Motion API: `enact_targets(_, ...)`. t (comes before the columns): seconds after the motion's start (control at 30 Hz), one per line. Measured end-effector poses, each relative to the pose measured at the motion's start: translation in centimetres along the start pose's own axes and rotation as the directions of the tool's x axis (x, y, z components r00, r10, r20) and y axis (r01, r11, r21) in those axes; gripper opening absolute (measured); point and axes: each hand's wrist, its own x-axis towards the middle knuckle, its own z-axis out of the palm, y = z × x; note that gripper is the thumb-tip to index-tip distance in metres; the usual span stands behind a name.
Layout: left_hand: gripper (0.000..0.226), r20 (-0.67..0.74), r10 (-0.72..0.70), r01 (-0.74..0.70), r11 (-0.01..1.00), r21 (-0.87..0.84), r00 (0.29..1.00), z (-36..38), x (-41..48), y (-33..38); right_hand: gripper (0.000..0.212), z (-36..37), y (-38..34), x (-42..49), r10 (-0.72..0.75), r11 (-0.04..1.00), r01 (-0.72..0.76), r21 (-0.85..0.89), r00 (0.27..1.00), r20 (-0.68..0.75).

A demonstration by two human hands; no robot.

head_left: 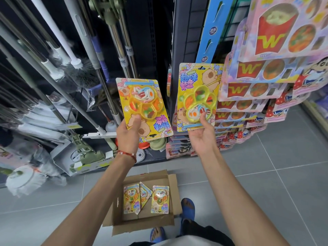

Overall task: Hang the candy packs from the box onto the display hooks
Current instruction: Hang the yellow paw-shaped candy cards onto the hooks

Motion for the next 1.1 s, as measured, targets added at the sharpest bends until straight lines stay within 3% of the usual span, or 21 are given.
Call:
enact_targets(0.33,0.01,-0.011,-0.025,0.025,1.0,0.001,1.0,0.2,-0.6,0.0,0.032,0.2,0.4,0.2,0.029,0.997,-0.029,0.077,1.0,0.002)
enact_targets(0.47,0.011,-0.006,0.0,0.0,1.0,0.01,1.0,-0.1,-1.0,-0.1,0.032,-0.3,0.5,0.4,0.046,0.999,-0.046,0.022,0.999,-0.008)
enact_targets(0.7,0.011,0.002,0.031,-0.031,1.0,0.004,1.0,-1.3,-2.2,-0.2,0.063,-1.1,0.3,0.1,0.045,0.988,-0.069,-0.138,0.984,-0.171)
enact_targets(0.87,0.004,-0.001,0.073,-0.073,0.997,0.031,0.997,-2.8,-2.7,-0.2,0.038,-1.3,0.2,-1.1,0.068,0.975,-0.112,-0.193,0.973,-0.222)
enact_targets(1.0,0.017,0.03,0.066,-0.065,0.998,-0.022,0.997,-3.5,-3.4,-0.1,0.015,-2.1,1.3,-3.3,0.131,0.96,-0.195,-0.2,0.947,-0.294)
enact_targets(1.1,0.036,0.044,0.022,-0.016,0.993,-0.119,0.999,-3.6,-4.0,0.1,0.01,-3.2,2.0,-5.0,0.172,0.96,-0.226,-0.166,0.943,-0.286)
